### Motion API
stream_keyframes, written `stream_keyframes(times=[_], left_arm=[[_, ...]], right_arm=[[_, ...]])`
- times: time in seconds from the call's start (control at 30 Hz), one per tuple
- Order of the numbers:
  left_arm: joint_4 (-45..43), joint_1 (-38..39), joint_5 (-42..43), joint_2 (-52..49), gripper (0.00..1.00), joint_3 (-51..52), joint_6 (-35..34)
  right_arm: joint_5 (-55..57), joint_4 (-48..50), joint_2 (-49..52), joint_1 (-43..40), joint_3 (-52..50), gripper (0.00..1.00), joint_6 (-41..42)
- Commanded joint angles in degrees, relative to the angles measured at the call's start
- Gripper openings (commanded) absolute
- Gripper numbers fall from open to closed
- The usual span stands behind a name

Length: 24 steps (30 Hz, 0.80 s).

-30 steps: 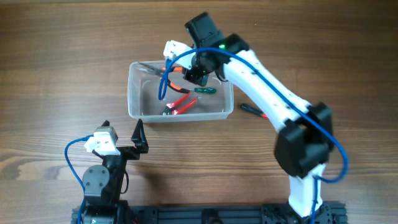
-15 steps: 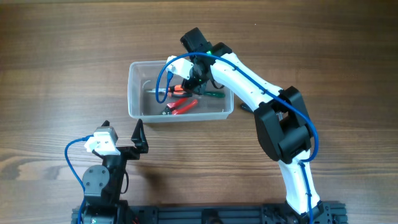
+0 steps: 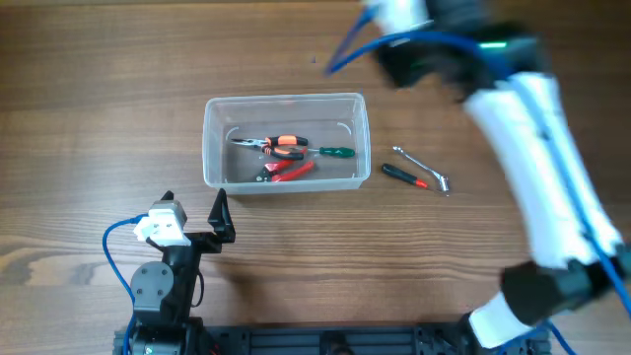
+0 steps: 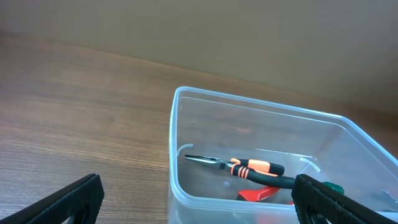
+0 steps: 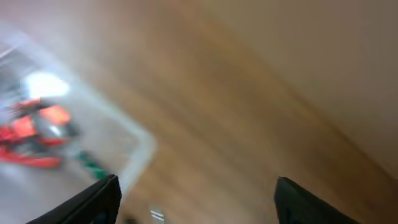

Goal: Pack container

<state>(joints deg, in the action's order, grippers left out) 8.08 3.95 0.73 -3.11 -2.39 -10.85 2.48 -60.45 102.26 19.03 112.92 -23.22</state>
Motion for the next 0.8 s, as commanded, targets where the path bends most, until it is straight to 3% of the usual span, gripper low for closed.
stream_keyframes(times=[0.0, 0.1, 0.17, 0.23, 0.37, 0.53, 0.6, 0.77], left_arm=[[0.0, -0.3, -0.2, 0.1, 1.00, 0.2, -0.5], [0.0, -0.3, -0.2, 0.1, 1.00, 0.2, -0.5], [0.0, -0.3, -0.2, 0.1, 1.00, 0.2, -0.5], [0.0, -0.3, -0.2, 0.1, 1.00, 0.2, -0.5], [0.0, -0.3, -0.2, 0.1, 1.00, 0.2, -0.5], [0.0, -0.3, -0.2, 0.1, 1.00, 0.3, -0.5], [0.0, -0.3, -0.2, 0.1, 1.00, 0.2, -0.5], [0.0, -0.3, -0.2, 0.1, 1.00, 0.2, -0.5]], right_arm=[[-7.2, -2.8, 1.6, -13.6, -3.9, 0.80, 2.4], [-17.9, -3.4, 3.2, -18.7, -9.8, 0.71, 2.8], [-19.2, -3.9, 3.8, -19.5, -14.7, 0.62, 4.2], [-19.1, -3.5, 3.8, -19.2, -19.7, 0.61, 3.7], [-19.1, -1.2, 3.8, -17.5, -28.4, 0.75, -0.6], [-17.4, 4.1, 3.9, -14.5, -37.7, 0.76, -3.0], [-13.7, 6.9, 3.9, -13.8, -40.5, 0.75, -3.0], [-9.0, 13.9, 3.9, -13.7, -44.9, 0.61, -2.1]])
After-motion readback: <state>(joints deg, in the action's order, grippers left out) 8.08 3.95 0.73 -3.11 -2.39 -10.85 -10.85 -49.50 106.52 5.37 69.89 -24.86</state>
